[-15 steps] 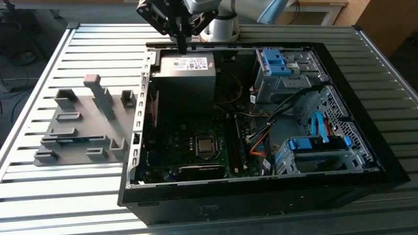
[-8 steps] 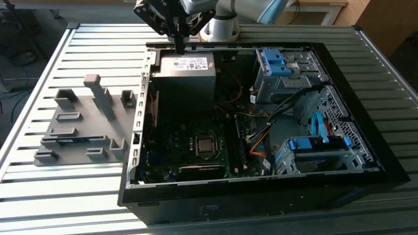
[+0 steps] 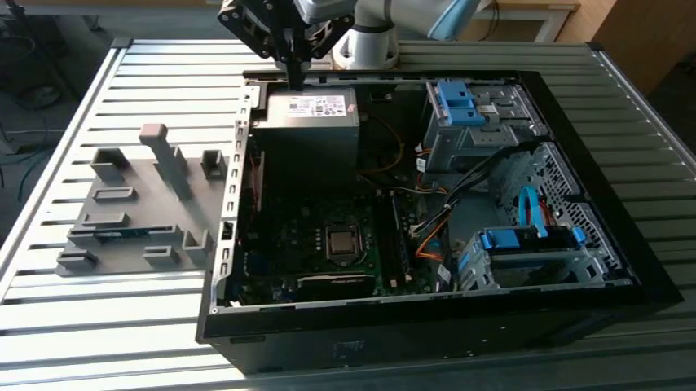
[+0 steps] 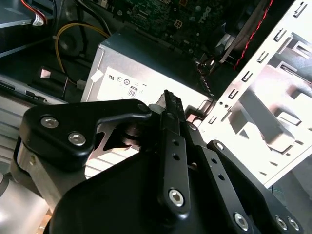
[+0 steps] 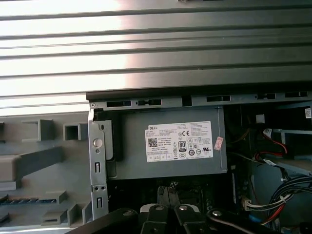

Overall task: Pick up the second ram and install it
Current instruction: 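Reach for the second ram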

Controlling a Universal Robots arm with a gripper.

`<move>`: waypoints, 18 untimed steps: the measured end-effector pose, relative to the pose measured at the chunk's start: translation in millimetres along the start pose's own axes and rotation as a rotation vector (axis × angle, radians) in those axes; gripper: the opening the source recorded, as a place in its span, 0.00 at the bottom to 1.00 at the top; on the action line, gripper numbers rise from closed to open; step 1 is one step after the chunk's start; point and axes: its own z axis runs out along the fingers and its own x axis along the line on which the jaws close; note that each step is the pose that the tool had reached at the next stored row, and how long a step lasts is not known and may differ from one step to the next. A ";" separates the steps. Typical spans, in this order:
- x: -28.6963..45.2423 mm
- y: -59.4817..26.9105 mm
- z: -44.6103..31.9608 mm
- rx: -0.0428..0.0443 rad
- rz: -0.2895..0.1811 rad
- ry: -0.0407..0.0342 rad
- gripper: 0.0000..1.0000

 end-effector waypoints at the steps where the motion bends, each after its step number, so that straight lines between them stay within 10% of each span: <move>1: 0.6 0.0 0.0 0.0000 0.000 0.0000 0.11; 18: 8.2 -0.6 -0.2 0.0000 0.000 0.0000 0.11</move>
